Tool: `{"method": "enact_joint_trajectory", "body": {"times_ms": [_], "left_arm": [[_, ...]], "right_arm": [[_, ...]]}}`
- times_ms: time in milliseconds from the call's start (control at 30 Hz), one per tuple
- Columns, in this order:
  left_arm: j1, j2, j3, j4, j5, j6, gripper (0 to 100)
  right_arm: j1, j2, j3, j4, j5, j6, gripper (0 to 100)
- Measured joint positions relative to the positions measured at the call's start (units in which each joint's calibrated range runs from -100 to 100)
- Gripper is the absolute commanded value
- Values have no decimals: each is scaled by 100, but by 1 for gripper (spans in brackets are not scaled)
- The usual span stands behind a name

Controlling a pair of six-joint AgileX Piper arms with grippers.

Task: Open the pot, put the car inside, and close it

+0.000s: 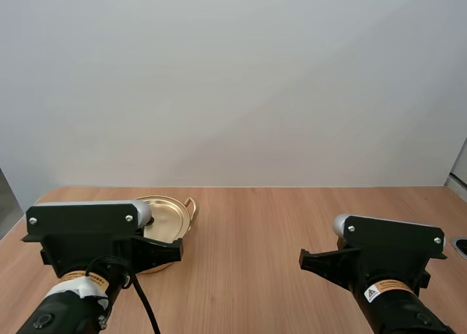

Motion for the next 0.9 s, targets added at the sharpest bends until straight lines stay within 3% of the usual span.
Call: {"method": "enact_joint_trajectory", "body": {"times_ms": [267, 500, 800, 900], "left_arm": [[43, 0, 395, 0, -281, -55, 25], [124, 0, 662, 0, -604, -158, 25], [122, 0, 662, -16, -608, -167, 25], [116, 0, 662, -16, -608, -167, 20]], "right_arm": [[21, 0, 0, 0, 0, -671, 0], [21, 0, 0, 0, 0, -763, 0], [21, 0, 0, 0, 0, -763, 0], [21, 0, 0, 27, 0, -742, 0]]}}
